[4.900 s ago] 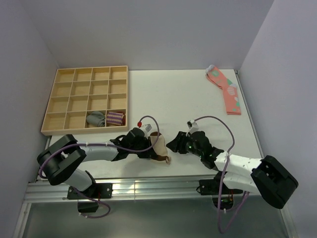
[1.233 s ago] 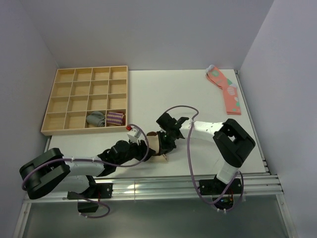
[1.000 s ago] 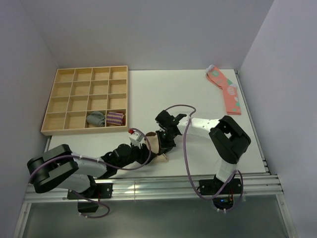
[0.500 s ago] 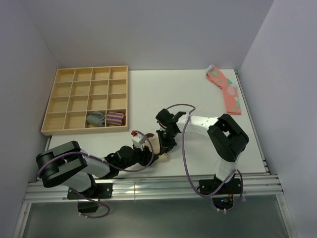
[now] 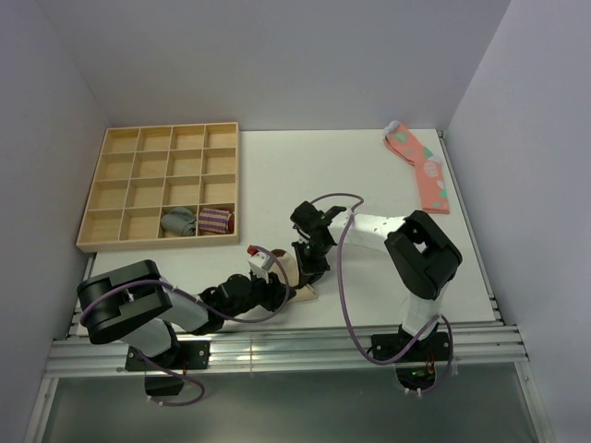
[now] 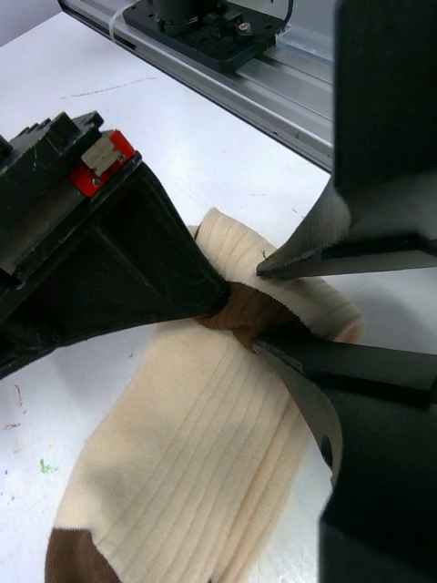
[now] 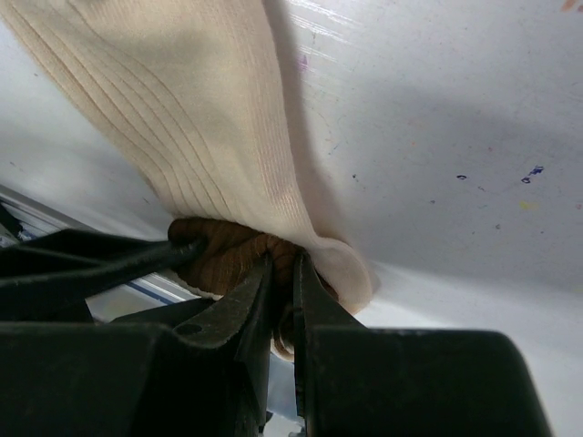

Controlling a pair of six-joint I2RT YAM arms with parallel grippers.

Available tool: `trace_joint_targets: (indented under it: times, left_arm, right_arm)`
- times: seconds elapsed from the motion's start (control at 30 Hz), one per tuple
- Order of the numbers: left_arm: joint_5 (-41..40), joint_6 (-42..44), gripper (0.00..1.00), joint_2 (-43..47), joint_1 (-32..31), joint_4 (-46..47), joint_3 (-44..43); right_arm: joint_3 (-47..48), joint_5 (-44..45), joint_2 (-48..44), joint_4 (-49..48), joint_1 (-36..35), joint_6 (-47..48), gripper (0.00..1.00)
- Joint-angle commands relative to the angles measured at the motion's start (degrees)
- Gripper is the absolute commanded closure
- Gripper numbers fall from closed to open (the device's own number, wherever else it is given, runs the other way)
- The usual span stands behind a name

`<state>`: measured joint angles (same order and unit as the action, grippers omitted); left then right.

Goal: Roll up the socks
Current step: Roll the sock at the center of the board.

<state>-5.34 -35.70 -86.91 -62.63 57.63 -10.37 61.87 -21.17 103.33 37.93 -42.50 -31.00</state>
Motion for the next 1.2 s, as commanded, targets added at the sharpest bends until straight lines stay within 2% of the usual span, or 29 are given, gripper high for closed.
trace_joint_targets:
  times: [0.0, 0.13, 0.17, 0.27, 0.4, 0.47, 0.57, 0.67, 0.9, 1.07, 1.17]
  left_arm:
    - [-0.1, 0.0, 0.68, -1.9, -1.2, -2.9, -1.1]
    - [-0.6, -0.3, 0.83, -2.5, -1.5, -4.4, -1.6]
    - [-0.7, -0.6, 0.90, -2.6, -1.6, -4.5, -1.7]
    - [-0.7, -1.3, 1.00, -3.2, -1.6, -5.3, -1.9]
    - [-0.6, -3.0, 1.00, -4.8, -1.6, -5.4, -1.8]
    - [-0.1, -4.8, 1.00, -5.8, -1.6, -4.8, -1.3]
    - [0.4, -7.4, 1.00, -7.1, -1.6, -3.2, 0.1]
    - [0.5, -10.1, 1.00, -7.9, -1.6, -4.4, 0.3]
    - [1.9, -16.5, 1.00, -7.7, -1.0, -8.1, 0.8]
    - [6.3, -19.0, 1.00, -5.5, 2.2, -11.7, 1.9]
    - [8.6, -19.7, 1.00, -4.2, 4.9, -14.1, 2.2]
  right_arm:
    - [-0.7, 4.6, 2.1, 1.2, 0.2, 1.4, 1.00]
    - [-1.3, 4.2, 1.7, 0.1, 0.2, 0.8, 1.00]
    - [-1.6, 4.1, 1.7, -0.2, 0.2, 0.8, 0.99]
    - [-2.4, 4.0, 1.1, -1.2, 0.2, 0.5, 0.96]
    - [-3.9, 5.0, -1.3, -2.6, 0.2, -0.2, 0.84]
    - [-5.5, 5.9, -2.9, -4.3, 0.2, -0.6, 0.70]
    - [-8.2, 7.3, -7.1, -7.7, 0.2, -1.6, 0.59]
    - [-11.1, 8.3, -11.6, -11.5, 0.2, -2.4, 0.53]
    - [-19.7, 14.4, -25.2, -21.1, 0.2, -3.4, 0.51]
    - [-27.2, 13.4, -34.1, -33.4, 0.3, -3.9, 0.47]
    - [-31.1, 11.7, -36.3, -40.4, 0.4, -3.1, 0.47]
